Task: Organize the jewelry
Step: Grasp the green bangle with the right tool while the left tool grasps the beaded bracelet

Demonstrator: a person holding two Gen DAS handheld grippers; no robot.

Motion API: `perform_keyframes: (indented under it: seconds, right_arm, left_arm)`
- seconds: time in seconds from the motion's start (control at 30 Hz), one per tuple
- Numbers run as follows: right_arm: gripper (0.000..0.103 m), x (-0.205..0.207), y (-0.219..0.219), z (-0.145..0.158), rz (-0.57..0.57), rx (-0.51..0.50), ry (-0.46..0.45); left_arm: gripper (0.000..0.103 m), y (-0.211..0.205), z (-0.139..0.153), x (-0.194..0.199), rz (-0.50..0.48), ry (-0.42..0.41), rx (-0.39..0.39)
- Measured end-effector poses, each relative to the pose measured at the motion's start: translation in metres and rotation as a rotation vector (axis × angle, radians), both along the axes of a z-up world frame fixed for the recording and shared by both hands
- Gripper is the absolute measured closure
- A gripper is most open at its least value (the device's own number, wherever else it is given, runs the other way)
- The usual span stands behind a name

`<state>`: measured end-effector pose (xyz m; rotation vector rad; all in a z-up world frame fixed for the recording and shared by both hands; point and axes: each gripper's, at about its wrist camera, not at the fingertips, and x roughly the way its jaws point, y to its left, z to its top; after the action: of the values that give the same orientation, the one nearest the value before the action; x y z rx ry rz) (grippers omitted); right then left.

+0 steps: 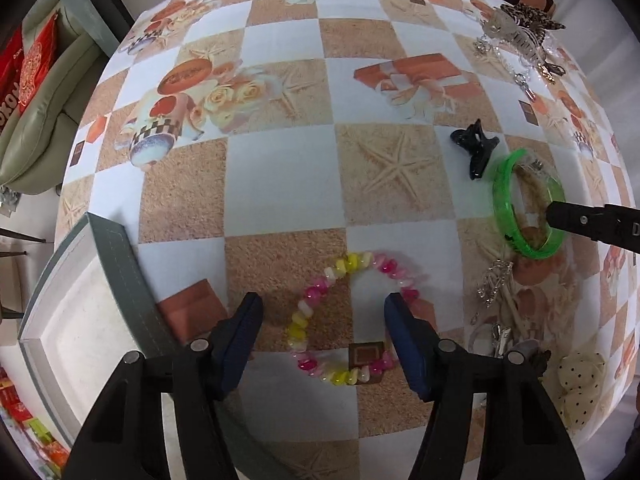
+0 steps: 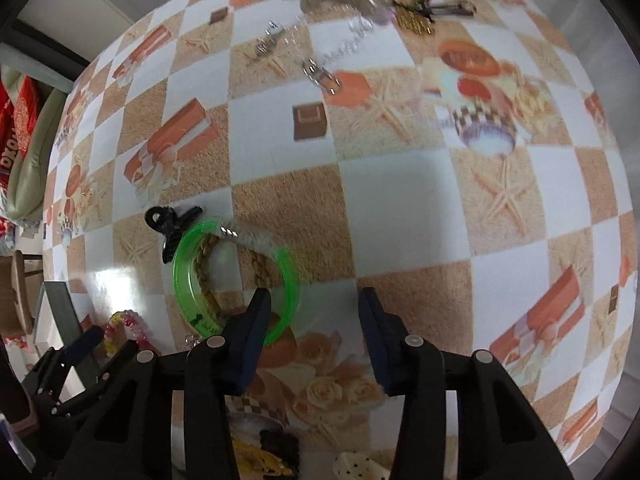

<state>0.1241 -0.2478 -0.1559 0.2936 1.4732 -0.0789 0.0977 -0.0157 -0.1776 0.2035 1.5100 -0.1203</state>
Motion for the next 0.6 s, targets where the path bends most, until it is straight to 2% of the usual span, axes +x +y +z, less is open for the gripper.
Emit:
perform_keyframes:
  seconds: [0.03,0.07,0.13,0.17,0.2,0.4,0.6]
  right_arm:
    - [0.06,0.001,0.002,0.0,0.01,-0.006,-0.002]
    - [0.061,0.002,0.005,0.0,0.016,-0.015,-0.006]
    - [0.081,0.003,0.006,0.0,0.025,-0.02,-0.01]
    - [0.085,0.003,0.009,-0.001,0.027,-0.019,-0.011]
    - [0.094,0.003,0.009,-0.001,0.028,-0.015,-0.014]
    - [0.096,-0.003,0.003,0.011,0.012,-0.013,-0.045]
    - [0.096,-0.011,-0.007,0.031,-0.013,0.013,-0.071]
  left_arm:
    - [0.037,-0.002,0.003,-0.002,-0.001,-0.004,-0.001]
    - [0.043,-0.005,0.006,-0.004,-0.004,-0.006,-0.005]
    - [0.062,-0.01,0.013,-0.008,-0.015,-0.016,-0.012]
    - [0.081,-0.015,0.016,-0.007,-0.023,-0.016,-0.022]
    - [0.088,-0.018,0.02,-0.01,-0.03,-0.01,-0.027]
    - [0.089,-0.024,0.04,-0.019,0.022,-0.024,-0.114]
    - [0.089,-0.032,0.079,-0.038,0.037,-0.07,-0.171]
